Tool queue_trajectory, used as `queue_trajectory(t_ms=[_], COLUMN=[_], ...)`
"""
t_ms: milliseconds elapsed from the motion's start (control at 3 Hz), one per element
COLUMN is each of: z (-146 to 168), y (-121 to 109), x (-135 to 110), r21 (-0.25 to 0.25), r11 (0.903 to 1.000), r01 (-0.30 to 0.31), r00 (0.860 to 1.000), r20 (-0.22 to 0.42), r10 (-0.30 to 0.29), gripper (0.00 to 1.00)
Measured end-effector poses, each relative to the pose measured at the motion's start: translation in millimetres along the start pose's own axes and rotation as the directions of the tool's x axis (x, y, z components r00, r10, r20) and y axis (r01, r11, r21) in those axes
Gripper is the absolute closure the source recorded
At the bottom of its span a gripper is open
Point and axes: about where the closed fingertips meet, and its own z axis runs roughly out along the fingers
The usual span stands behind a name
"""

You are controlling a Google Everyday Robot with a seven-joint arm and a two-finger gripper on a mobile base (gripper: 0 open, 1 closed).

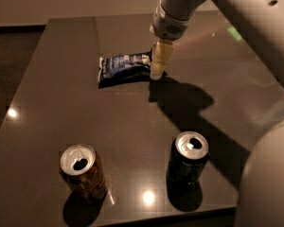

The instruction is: Move blue chip bag near pepsi can

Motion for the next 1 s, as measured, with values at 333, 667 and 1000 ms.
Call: queue_trajectory(t_ms=[333, 667, 1000], z=[28, 50, 62], y=[-11, -17, -20], x=[-10, -13, -14], r21=[-0.028, -0.047, -0.069], r11=[0.9993, 0.9984, 0.9972], r01=[0.023, 0.03, 0.029], r00=[0.999, 0.998, 0.996], r20=[-0.026, -0.053, -0.077], r10=[-0.024, -0.032, -0.034], gripper=[0.0, 0.0, 0.19])
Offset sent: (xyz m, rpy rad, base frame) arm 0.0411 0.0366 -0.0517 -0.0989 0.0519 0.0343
